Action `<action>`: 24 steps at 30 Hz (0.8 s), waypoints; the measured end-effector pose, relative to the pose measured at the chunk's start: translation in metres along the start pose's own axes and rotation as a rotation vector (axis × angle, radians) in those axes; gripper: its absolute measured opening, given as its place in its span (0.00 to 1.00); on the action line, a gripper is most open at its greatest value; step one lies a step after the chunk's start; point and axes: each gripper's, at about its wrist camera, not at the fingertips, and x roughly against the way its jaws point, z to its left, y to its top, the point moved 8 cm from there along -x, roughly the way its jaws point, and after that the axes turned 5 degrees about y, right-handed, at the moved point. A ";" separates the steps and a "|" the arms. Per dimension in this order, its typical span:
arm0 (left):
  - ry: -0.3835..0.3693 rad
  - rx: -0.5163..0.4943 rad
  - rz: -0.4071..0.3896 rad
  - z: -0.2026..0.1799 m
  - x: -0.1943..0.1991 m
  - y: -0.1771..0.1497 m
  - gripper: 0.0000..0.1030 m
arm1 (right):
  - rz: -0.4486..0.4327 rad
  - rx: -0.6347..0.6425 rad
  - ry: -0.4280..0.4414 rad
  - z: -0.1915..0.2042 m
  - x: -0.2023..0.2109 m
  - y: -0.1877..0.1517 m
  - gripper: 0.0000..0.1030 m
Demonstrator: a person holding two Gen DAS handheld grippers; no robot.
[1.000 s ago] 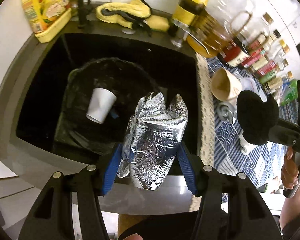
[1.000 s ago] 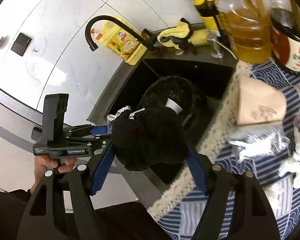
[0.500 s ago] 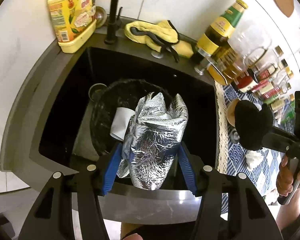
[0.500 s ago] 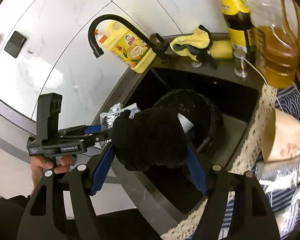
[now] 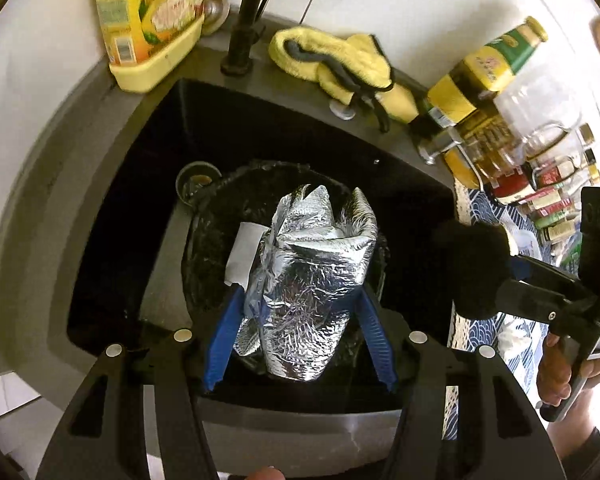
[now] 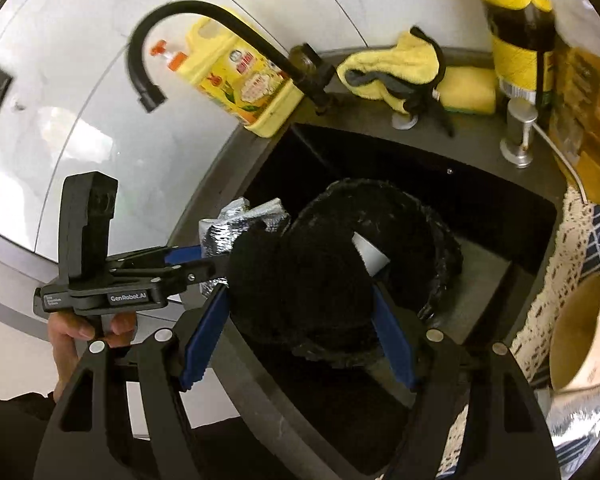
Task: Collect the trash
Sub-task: 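Open the left gripper to drop the foil wrapper into the bin, then open the right gripper over the bin to release the black item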
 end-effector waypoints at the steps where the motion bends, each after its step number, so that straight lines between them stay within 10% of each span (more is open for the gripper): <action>1: -0.002 0.004 0.010 0.001 -0.004 0.001 0.55 | 0.002 -0.010 0.001 -0.003 -0.002 0.003 0.69; 24: 0.001 -0.010 0.038 -0.003 -0.009 -0.003 0.74 | -0.092 -0.105 -0.034 -0.023 0.039 -0.016 0.70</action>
